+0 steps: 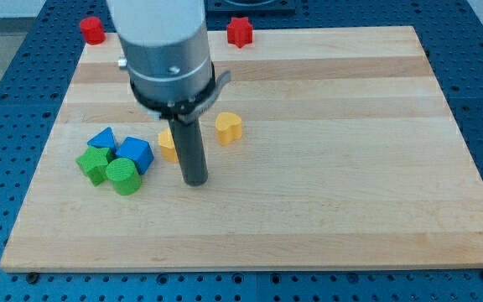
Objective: Move your arm to the right of the yellow hexagon
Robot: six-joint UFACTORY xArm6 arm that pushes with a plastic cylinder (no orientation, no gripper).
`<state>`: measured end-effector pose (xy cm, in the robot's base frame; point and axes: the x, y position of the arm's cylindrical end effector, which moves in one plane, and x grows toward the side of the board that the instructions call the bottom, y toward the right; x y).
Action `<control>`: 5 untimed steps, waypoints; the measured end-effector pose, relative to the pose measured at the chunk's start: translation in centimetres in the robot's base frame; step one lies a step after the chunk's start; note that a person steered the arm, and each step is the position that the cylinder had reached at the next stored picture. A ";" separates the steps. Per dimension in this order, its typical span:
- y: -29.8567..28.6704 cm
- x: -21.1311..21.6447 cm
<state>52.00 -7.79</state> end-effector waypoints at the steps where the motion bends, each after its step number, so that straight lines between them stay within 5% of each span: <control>1: -0.5 0.9; 5: -0.8 -2.0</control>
<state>50.05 -8.57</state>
